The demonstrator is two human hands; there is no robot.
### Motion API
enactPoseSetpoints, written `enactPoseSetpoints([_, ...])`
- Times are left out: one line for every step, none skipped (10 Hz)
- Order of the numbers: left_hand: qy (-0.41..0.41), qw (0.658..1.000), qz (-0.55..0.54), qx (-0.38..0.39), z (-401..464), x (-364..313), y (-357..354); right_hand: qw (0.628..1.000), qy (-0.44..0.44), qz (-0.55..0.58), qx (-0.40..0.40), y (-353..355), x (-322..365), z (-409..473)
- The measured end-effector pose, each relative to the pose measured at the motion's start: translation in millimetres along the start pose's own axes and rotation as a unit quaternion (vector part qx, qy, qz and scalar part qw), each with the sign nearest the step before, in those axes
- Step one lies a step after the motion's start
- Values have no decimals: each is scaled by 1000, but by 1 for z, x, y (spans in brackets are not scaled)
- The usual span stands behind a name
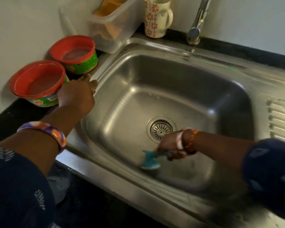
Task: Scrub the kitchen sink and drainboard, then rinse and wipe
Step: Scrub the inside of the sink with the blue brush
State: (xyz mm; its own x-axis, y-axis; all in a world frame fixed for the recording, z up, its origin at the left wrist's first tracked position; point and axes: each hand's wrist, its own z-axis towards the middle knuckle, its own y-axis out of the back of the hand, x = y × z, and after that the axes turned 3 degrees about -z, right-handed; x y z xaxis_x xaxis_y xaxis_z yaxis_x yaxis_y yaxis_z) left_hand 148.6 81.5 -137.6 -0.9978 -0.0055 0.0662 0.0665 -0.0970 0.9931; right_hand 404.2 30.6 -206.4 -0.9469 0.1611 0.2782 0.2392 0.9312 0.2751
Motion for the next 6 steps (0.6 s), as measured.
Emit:
enactPoseSetpoints([10,1000,12,4,-1,-2,1,986,135,58,-73,-14,66,-5])
enactPoseSetpoints([18,1000,18,9,-2,-4,3,966,154,169,-117,-16,87,2])
enactPoseSetpoints([12,999,36,17,-1,-7,2,917,150,369,-26,-1,89,-22])
enactPoseSetpoints([15,998,48,23,-1,-8,1,912,172,372,-21,6,89,-38])
enactPoseSetpoints([10,998,61,26,0,-8,0,974,177,71,-123,-5,72,-25])
enactPoseSetpoints([12,998,56,24,1,-8,0,984,111,-63,-125,-15,57,-26])
